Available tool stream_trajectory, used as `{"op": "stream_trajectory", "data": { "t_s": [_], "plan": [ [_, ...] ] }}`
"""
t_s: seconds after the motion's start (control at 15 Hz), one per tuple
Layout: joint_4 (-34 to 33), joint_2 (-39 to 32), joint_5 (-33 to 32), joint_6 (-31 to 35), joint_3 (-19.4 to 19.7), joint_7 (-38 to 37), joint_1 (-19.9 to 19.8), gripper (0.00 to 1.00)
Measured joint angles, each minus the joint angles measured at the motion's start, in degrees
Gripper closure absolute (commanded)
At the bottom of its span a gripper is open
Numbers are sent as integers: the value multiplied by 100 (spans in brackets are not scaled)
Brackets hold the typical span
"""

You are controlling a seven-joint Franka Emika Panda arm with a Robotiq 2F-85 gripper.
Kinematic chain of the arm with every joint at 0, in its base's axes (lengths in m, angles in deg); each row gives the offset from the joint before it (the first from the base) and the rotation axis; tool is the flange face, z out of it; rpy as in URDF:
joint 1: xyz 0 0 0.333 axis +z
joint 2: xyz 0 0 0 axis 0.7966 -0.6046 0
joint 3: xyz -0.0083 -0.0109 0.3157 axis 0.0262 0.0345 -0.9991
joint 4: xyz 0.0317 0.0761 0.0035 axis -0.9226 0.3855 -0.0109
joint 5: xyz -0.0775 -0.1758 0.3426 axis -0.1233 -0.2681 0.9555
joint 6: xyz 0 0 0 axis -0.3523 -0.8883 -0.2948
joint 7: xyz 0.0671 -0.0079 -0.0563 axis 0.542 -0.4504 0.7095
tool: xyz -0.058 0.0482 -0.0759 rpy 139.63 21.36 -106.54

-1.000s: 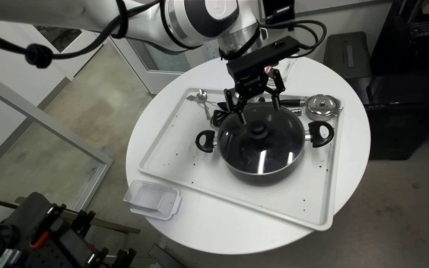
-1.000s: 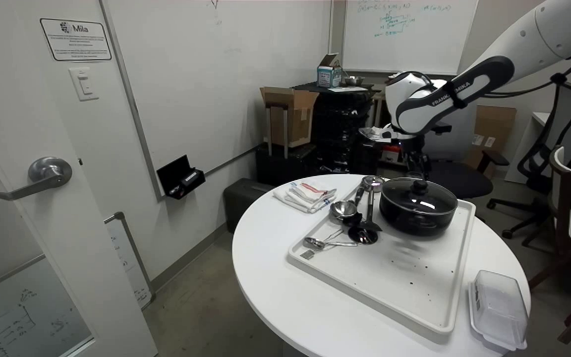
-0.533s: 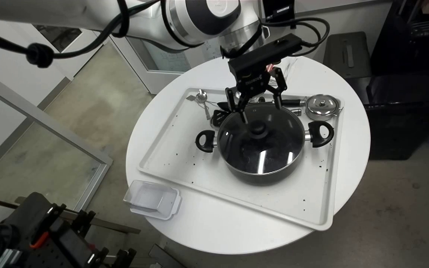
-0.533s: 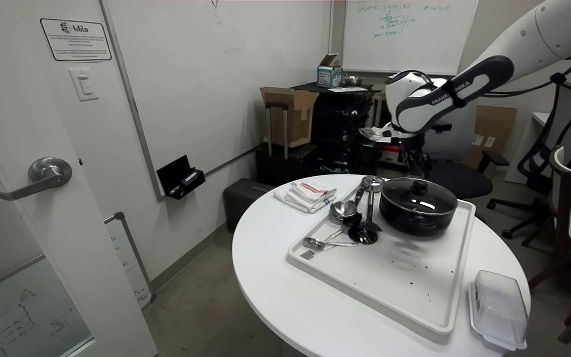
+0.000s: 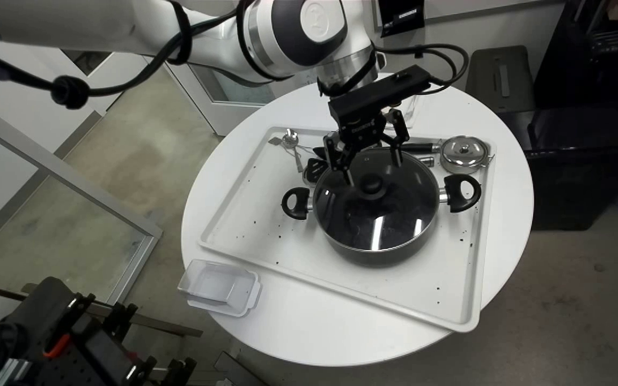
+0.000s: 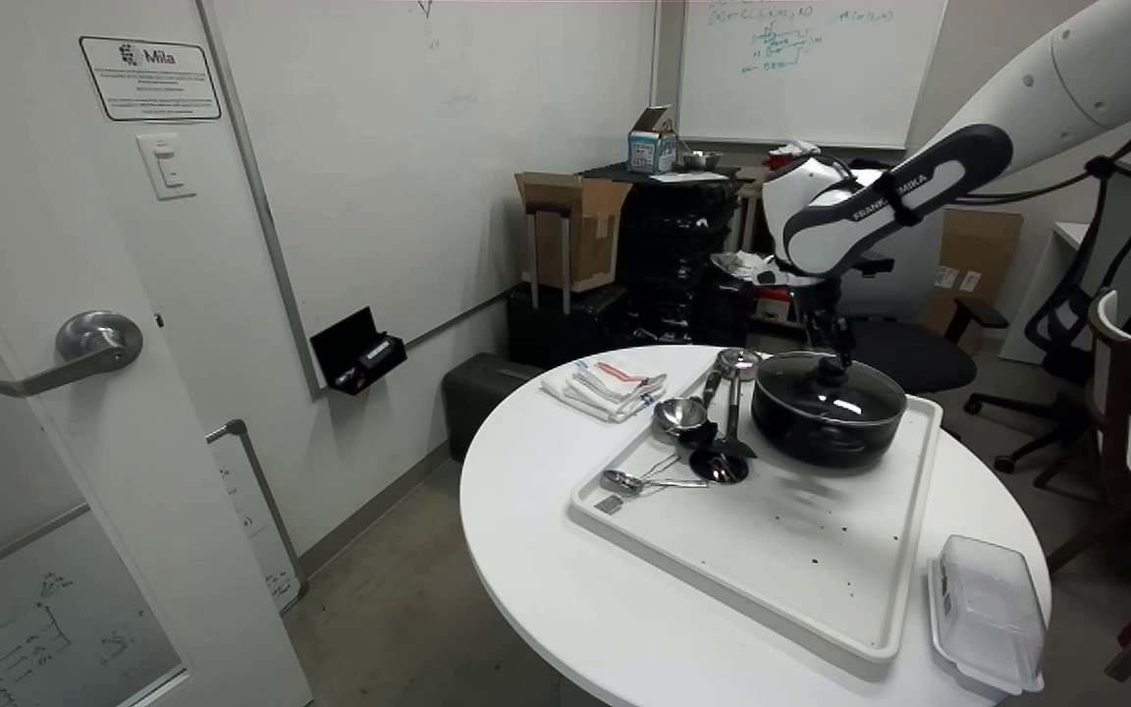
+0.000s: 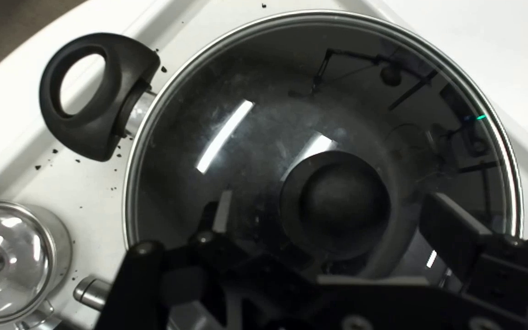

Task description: Uncover the pot

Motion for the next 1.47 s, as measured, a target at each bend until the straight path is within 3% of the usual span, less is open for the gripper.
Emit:
{"op": "stream_trajectory", "data": {
  "t_s": [0.47,0.53,0.6,0.67,0.8,1.0,1.13,1.47],
  "plan": [
    [210,-2,36,313,-14,0,-66,0],
    [262,-1,36,398,-14,0,-72,4],
    [306,0,36,473,-14,0,-76,20],
    [354,4,36,553,-14,0,-79,29],
    [443,9,36,713,-14,0,-88,37],
    [598,144,39,819,-24,0,-93,62],
    [749,278,39,924,-29,0,-96,73],
    [1161,506,43,1297,-39,0,-128,75]
  ]
}}
